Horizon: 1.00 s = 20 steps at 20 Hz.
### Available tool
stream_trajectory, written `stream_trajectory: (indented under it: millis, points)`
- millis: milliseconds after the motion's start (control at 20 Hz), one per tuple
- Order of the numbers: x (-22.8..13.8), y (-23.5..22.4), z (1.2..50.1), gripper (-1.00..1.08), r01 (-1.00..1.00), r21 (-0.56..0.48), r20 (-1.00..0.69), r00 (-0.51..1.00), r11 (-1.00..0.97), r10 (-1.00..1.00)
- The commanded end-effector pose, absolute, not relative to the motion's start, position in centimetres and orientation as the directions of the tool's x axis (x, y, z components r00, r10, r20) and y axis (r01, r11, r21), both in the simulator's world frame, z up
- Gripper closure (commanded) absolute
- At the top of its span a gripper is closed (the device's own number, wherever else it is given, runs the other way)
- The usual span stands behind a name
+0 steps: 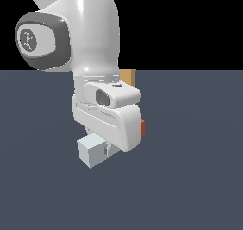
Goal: Insert the peg into the horizontal hole in a box.
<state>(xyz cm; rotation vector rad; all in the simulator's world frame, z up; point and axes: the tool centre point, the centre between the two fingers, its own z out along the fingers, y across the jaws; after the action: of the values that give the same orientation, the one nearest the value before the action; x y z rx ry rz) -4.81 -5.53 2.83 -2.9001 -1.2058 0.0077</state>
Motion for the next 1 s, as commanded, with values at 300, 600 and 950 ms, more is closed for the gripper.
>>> stream_trajectory:
  millis: [300, 600, 950]
  points:
    - [-3.7, 3.2, 5.4, 1.08, 0.901, 0.002, -0.001, 0.434, -0.434, 0.901]
    - [-4.7, 8.2, 6.7, 1.08, 0.968, 0.001, -0.001, 0.249, -0.249, 0.968]
    - [-5.3, 10.0, 7.2, 1.08, 0.984, 0.0, 0.0, 0.181, -0.181, 0.984]
